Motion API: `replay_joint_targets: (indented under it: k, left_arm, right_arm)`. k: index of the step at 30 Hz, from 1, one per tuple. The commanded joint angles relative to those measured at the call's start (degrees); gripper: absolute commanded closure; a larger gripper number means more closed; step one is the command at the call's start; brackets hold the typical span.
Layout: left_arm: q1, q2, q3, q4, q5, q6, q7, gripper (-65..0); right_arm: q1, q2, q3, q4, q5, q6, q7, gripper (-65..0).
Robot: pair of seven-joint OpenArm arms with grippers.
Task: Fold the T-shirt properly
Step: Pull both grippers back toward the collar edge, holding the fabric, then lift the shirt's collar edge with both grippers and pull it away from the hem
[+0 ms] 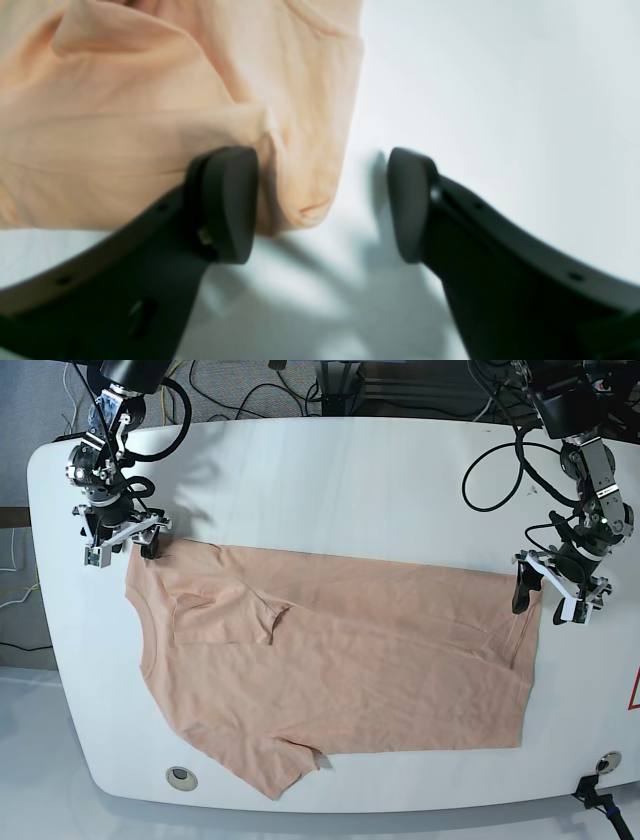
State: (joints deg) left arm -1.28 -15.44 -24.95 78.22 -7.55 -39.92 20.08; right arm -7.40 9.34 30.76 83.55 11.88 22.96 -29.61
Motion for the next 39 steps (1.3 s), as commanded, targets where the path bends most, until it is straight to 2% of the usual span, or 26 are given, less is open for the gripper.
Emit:
replay_joint_targets:
  k: [1,3,6,9,12,17,27,33,39]
  left_arm:
    - [-1.14,-0.87,-0.33,1.13,-1.02,-0.08,-1.39,-45.1]
    - [-1.23,-0.95,-0.41,1.13,-1.02,-0.08,-1.39,-45.1]
    - [-1.31,-1.48,-2.35,0.95,-1.02,-0.08,-1.39,-45.1]
    - [-1.4,-1.48,-3.31,0.86,-1.02,-0.08,-1.31,-45.1]
    - [-1.4,-1.57,-3.4,0.77,-1.02,-0.08,-1.39,-45.1]
    - [-1.4,-1.48,-3.31,-0.11,-0.93,-0.08,-1.39,-45.3]
    - [-5.36,-1.39,-3.05,-12.32,-1.02,-0.08,-1.48,-45.4]
    - [-5.62,-1.31,-2.0,-13.91,-0.84,-0.08,-1.48,-45.4]
    - [-5.45,0.28,-1.2,-14.35,4.08,-0.08,-1.48,-45.4]
  right_arm:
    - [0.23,0.46,0.14,0.8,0.3,0.2,0.02,-39.2]
    - [0.23,0.46,0.14,0.8,0.3,1.7,0.02,-33.9]
    - [0.23,0.46,0.14,0.98,0.3,5.22,-0.15,-19.4]
    - [0.23,0.37,0.14,0.8,0.3,5.57,-0.15,-7.4]
    - [0.15,0.37,0.14,0.72,0.38,5.57,-0.15,-0.5]
    - [0.15,-0.77,0.14,0.72,-0.06,5.57,-0.24,0.0]
    - [0.15,-0.77,0.14,0.72,0.03,5.57,-0.24,0.0]
    - [0.15,-0.77,0.14,0.72,0.12,5.57,-0.24,0.0]
    - [0.23,-0.77,0.14,0.72,0.3,5.57,-0.24,0.0]
